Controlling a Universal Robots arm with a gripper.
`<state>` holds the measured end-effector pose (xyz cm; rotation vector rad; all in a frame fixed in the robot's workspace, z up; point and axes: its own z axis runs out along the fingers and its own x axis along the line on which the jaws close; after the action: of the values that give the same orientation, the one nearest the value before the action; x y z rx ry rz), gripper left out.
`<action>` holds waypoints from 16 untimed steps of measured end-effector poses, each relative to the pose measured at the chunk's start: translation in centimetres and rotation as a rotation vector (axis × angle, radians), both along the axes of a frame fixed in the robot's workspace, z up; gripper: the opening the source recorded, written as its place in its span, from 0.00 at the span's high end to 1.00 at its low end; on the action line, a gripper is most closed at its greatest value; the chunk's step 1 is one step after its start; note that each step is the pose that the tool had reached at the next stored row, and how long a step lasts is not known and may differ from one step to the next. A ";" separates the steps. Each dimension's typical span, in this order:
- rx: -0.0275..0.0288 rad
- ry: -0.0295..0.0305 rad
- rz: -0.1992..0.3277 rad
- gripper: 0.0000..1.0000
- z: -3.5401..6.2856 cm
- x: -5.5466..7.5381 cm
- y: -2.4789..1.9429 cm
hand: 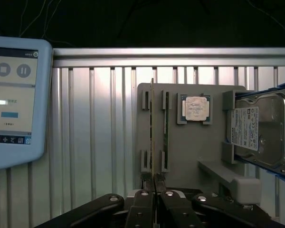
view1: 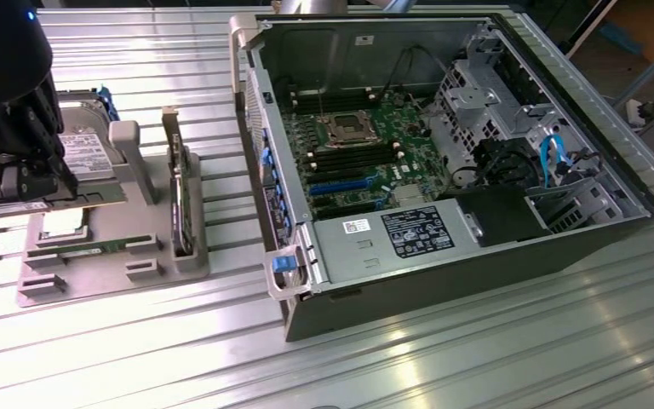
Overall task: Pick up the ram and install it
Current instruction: 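Pick up the ram and move it above insertion slot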
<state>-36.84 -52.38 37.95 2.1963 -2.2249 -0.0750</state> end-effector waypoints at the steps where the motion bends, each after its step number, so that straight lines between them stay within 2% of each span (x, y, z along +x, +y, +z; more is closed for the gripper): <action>1: 0.0000 0.0000 0.000 0.88 0.00 0.1 0.00; 16: -0.0001 0.0001 0.000 0.88 0.00 2.1 0.00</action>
<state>-34.74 -52.38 37.95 2.1961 -2.2249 -0.0750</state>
